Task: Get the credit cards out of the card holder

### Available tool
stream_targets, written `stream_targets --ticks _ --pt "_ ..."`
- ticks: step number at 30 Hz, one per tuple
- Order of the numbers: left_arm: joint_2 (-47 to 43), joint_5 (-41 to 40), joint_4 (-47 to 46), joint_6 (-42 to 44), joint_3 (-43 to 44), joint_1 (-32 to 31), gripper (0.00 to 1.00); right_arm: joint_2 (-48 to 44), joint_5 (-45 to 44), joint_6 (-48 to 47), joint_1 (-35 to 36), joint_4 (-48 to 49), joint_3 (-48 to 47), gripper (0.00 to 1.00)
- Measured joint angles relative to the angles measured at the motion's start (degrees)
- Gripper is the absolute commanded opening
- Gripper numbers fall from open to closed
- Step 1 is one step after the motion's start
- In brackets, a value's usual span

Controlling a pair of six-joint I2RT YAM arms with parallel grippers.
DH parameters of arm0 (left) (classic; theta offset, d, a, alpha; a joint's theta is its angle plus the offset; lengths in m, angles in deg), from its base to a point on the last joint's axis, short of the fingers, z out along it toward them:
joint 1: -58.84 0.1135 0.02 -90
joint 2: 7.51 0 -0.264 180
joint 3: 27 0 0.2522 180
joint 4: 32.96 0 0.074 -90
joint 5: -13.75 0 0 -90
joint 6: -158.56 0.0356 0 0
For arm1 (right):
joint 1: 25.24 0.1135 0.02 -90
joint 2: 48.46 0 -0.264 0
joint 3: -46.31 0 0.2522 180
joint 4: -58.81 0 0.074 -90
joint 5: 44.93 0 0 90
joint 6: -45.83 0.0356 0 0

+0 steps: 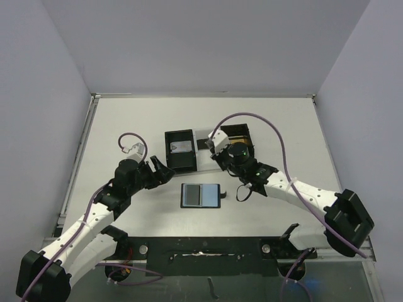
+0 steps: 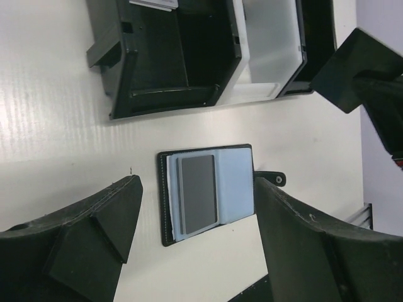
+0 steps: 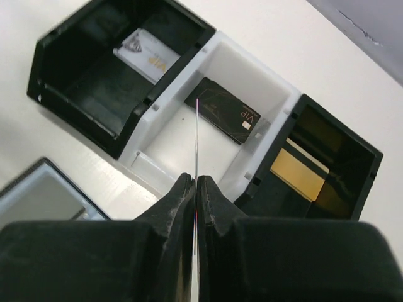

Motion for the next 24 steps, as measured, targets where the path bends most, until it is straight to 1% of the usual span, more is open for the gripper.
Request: stream_targets --ticks 3,10,20,24 --pt "0.0 -0.5 1.2 0.3 0.0 0.3 0.71 3.4 -1.5 -8.2 2.6 0.8 0.0 0.00" --pt "0.0 -0.6 2.7 0.7 0.2 0.6 0.71 8.7 -1.7 -19.5 1.5 3.9 -2.5 0.00" --pt "0.3 0.6 3.8 1.6 0.5 1.2 0.71 17.7 4.1 -27.6 -2.8 4.5 -10.1 0.00" --pt "0.5 1.1 4.6 1.9 0.8 1.4 0.71 20.9 6.8 -30.0 -3.8 4.5 -11.5 0.00"
